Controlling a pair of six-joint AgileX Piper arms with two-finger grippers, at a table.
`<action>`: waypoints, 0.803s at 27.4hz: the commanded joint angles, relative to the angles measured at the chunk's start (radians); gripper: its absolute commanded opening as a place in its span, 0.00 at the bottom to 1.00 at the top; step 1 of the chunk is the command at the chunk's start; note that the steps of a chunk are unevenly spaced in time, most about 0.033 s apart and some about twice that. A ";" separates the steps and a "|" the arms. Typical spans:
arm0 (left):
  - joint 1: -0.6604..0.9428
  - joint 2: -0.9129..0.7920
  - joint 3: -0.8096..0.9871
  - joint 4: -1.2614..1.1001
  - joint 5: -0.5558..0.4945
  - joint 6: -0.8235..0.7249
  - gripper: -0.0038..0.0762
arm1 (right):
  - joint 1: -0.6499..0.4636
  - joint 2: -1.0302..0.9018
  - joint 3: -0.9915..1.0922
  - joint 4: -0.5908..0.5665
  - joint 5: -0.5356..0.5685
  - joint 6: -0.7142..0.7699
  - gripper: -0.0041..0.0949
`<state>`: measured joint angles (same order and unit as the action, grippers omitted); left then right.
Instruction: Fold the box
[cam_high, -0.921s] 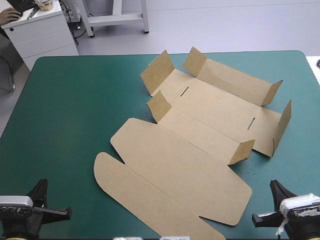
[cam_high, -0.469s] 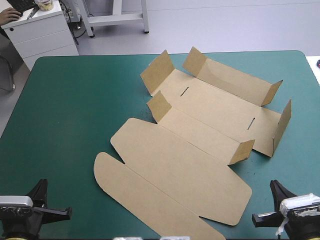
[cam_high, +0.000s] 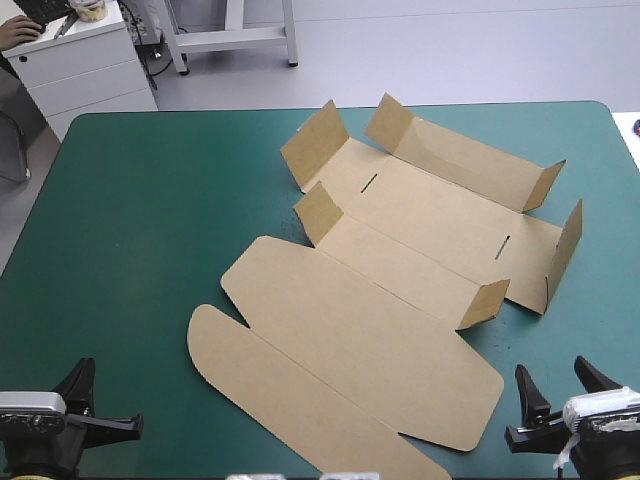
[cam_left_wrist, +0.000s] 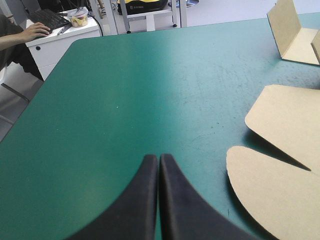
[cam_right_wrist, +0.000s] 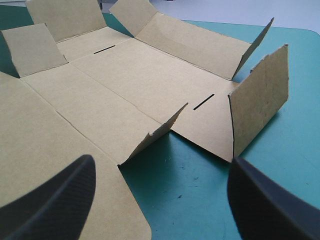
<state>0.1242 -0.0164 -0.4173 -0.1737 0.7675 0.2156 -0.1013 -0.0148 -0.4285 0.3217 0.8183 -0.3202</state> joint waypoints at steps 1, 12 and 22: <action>-0.006 -0.011 -0.019 -0.014 -0.072 -0.001 0.04 | -0.002 -0.013 -0.023 -0.007 -0.082 0.025 0.80; -0.006 -0.011 -0.019 -0.014 -0.072 -0.001 0.04 | -0.002 0.306 -0.120 0.037 -0.073 0.310 0.80; -0.006 -0.011 -0.019 -0.014 -0.072 -0.001 0.04 | -0.002 0.815 -0.233 0.128 -0.105 0.476 0.80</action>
<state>0.1242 -0.0164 -0.4173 -0.1763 0.7666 0.2156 -0.1013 0.7039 -0.6174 0.4178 0.7796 0.1251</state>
